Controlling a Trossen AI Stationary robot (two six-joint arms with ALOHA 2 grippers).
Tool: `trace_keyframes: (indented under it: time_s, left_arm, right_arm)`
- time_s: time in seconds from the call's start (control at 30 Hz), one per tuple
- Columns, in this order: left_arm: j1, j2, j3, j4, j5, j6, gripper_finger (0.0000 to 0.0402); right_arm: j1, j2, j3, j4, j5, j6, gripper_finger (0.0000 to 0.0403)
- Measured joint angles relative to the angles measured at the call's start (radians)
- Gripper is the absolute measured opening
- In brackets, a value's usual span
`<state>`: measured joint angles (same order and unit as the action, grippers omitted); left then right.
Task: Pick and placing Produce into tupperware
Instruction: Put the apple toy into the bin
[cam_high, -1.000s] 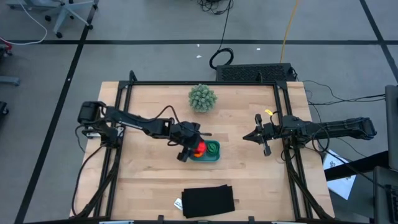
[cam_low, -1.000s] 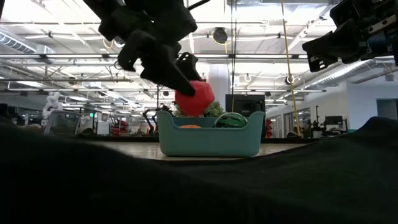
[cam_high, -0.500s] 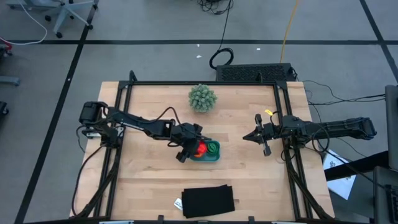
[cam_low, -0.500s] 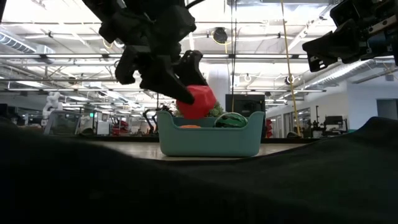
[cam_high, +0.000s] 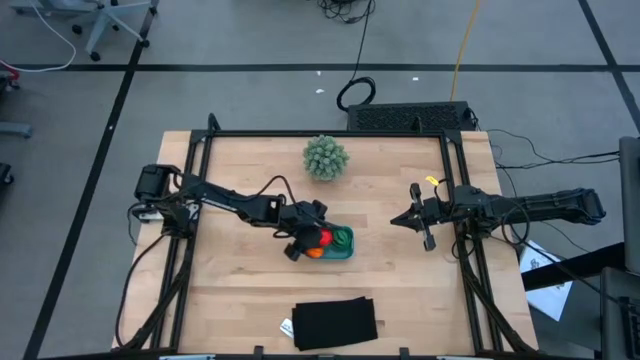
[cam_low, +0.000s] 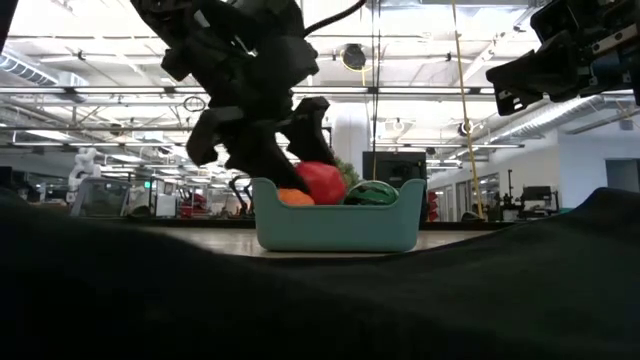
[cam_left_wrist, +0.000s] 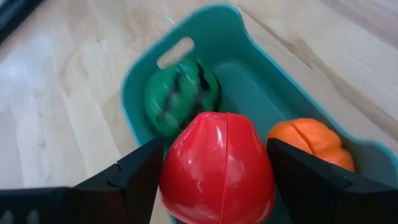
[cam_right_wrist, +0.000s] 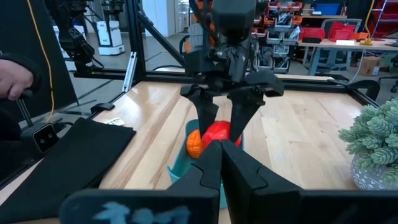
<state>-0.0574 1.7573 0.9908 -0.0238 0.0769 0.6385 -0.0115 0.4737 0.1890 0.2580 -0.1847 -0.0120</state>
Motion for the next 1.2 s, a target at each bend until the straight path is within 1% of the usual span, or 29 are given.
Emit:
trace_keyframes:
  time_s: [0.57,1.07,1.2]
  left_arm:
    - [0.000,0.000,-0.001,-0.003,0.000,0.014,0.0271]
    - [0.002,-0.001,-0.001,-0.037,0.010,-0.019,0.0272]
    - [0.002,-0.001,-0.001,-0.035,0.021,-0.020,0.0288]
  right_arm:
    - [0.000,0.001,0.000,-0.001,0.000,0.000,0.0000]
    - [0.000,0.001,0.000,-0.001,0.000,0.000,0.0000]
    - [0.000,0.001,0.000,-0.001,0.000,0.000,0.0000]
